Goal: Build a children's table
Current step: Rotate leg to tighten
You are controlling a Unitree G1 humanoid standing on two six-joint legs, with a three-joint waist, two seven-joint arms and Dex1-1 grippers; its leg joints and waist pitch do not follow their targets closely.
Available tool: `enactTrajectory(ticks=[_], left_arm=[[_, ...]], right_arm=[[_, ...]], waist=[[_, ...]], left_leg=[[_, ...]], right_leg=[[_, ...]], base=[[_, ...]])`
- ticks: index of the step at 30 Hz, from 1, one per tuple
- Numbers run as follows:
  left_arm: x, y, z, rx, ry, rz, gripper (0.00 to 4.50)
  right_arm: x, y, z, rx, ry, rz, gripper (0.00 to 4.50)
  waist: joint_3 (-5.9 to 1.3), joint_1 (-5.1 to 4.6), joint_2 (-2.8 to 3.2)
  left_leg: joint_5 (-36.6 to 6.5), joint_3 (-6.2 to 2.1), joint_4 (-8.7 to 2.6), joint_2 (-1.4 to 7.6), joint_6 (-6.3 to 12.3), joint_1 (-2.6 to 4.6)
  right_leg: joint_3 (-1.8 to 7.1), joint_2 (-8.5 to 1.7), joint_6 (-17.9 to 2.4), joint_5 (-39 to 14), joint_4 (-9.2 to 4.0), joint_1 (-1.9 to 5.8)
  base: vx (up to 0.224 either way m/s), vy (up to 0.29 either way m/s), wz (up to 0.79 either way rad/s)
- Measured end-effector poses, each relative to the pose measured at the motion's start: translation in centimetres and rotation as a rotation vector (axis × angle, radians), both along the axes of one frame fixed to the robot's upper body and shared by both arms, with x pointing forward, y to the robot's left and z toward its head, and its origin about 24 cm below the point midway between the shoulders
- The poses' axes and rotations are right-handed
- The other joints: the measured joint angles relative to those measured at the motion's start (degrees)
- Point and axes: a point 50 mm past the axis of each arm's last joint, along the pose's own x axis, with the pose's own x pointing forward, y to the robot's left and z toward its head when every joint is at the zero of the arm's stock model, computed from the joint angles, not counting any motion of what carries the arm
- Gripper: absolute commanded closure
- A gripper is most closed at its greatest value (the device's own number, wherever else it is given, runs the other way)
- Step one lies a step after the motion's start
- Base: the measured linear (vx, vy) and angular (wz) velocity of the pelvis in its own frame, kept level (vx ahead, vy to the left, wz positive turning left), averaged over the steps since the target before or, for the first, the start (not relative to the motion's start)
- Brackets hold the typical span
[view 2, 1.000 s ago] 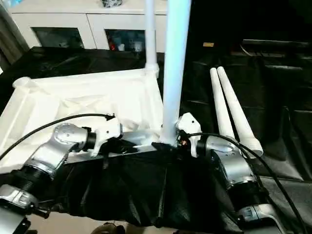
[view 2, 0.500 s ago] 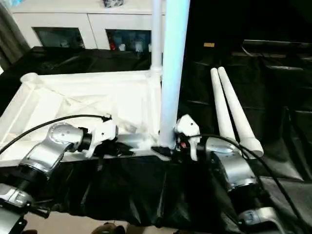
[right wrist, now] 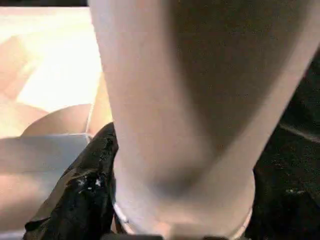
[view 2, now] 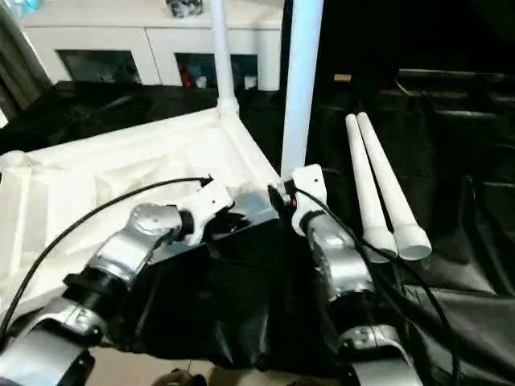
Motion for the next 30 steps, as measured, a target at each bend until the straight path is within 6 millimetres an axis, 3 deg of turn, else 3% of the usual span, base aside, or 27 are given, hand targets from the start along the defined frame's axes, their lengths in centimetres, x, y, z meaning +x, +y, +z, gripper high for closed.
enactTrajectory(ticks=[2,6,24,30], left_arm=[[0.0,0.0,0.0,-0.003,-0.011,0.000,4.50],[-0.2,0.6,0.2,-0.006,-0.031,-0.005,4.50],[-2.1,5.5,0.4,0.004,0.070,-0.278,4.50],[-2.4,6.5,0.4,0.025,0.086,-0.339,4.50]], right_arm=[[0.0,0.1,0.0,0.007,-0.006,0.007,1.01],[-0.2,0.0,0.2,0.029,-0.017,0.071,0.55],[-3.6,-2.5,0.9,-0.084,0.044,0.775,0.55],[-4.2,-2.4,1.1,-0.072,0.090,0.890,1.05]], waist=[[0.02,-0.07,0.03],[-0.01,-0.16,0.09],[0.02,0.03,0.10],[0.03,0.15,0.08]], left_leg=[[0.00,0.00,0.00,0.00,0.00,-0.08],[0.00,0.00,-0.03,0.01,0.01,-0.25],[0.03,0.00,0.09,0.09,0.09,-0.58],[0.08,0.00,0.11,0.09,0.17,-0.59]], right_leg=[[0.01,0.00,-0.10,0.06,0.00,-0.06],[0.00,0.01,-0.06,0.04,0.00,-0.22],[-0.05,0.05,-0.11,-0.05,0.04,-0.45],[-0.06,0.05,-0.11,-0.05,0.04,-0.45]], base=[[0.000,0.000,0.00],[0.000,0.000,0.00],[0.000,0.000,0.00],[0.000,0.000,0.00]])
